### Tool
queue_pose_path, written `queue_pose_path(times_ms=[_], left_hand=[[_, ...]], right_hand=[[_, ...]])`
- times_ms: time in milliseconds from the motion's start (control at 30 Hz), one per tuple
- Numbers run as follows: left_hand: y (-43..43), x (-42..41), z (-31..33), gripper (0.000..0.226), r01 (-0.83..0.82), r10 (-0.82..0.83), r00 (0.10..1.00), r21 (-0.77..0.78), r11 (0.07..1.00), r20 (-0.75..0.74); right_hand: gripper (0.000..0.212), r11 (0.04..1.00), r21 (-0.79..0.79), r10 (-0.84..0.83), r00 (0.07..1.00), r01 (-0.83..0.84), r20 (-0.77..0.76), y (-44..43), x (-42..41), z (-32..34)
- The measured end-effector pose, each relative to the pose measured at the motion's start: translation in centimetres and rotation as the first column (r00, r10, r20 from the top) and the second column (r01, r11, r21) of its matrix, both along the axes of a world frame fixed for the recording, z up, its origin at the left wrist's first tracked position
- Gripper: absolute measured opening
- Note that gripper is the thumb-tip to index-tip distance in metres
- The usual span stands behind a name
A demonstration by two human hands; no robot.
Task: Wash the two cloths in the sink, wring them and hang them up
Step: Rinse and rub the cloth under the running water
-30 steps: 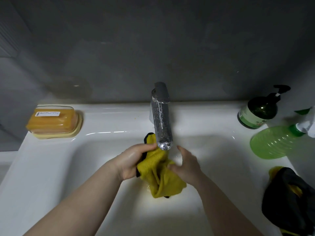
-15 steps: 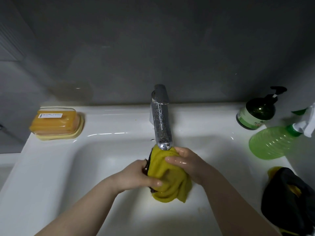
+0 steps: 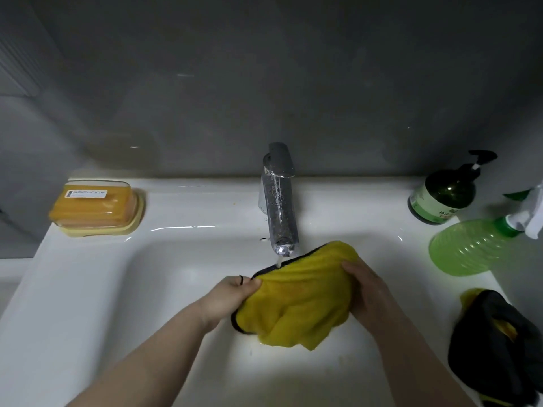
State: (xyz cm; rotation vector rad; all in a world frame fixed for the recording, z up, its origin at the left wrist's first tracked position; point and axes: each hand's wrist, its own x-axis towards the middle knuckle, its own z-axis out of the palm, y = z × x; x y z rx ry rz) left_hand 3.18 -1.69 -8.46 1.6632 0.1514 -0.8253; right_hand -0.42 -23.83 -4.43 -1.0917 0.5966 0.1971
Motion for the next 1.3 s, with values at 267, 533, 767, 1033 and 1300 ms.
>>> queue_pose_path(times_ms=[267, 533, 767, 1033, 1300], left_hand=[[-1.4, 3.3, 3.6, 0.035, 0.048, -0.049, 0.999, -0.193, 0.98, 0.0], [-3.8, 2.6, 4.6, 0.027, 0.194, -0.201, 0.98, -0.277, 0.941, 0.004], [0.5, 4.0, 4.7, 0.016, 0.413, -0.409, 0.911, -0.093, 0.906, 0.055], [1.2, 4.0, 3.7, 0.05, 0.073, -0.077, 0.994, 0.055, 0.996, 0.079], [-6.7, -0.5, 2.3, 0.048, -0.484, 0.479, 0.873, -0.046, 0.874, -0.088]], right_hand=[[0.046, 0.668, -0.555, 0.307, 0.862, -0.497, -0.402, -1.8, -0.6, -3.9], [0.083, 0.441, -0.55, 0.765, 0.618, -0.709, -0.184, 2.0, 2.1, -3.0], [0.021, 0.426, -0.61, 0.731, 0.651, -0.668, -0.203, 1.3, 4.3, -0.8], [0.022, 0.726, -0.475, 0.559, 0.829, -0.498, -0.017, 1.2, 3.5, -0.5], [0.024, 0.779, -0.627, -0.016, 1.0, 0.017, 0.006, 9.9, 3.0, -2.9]])
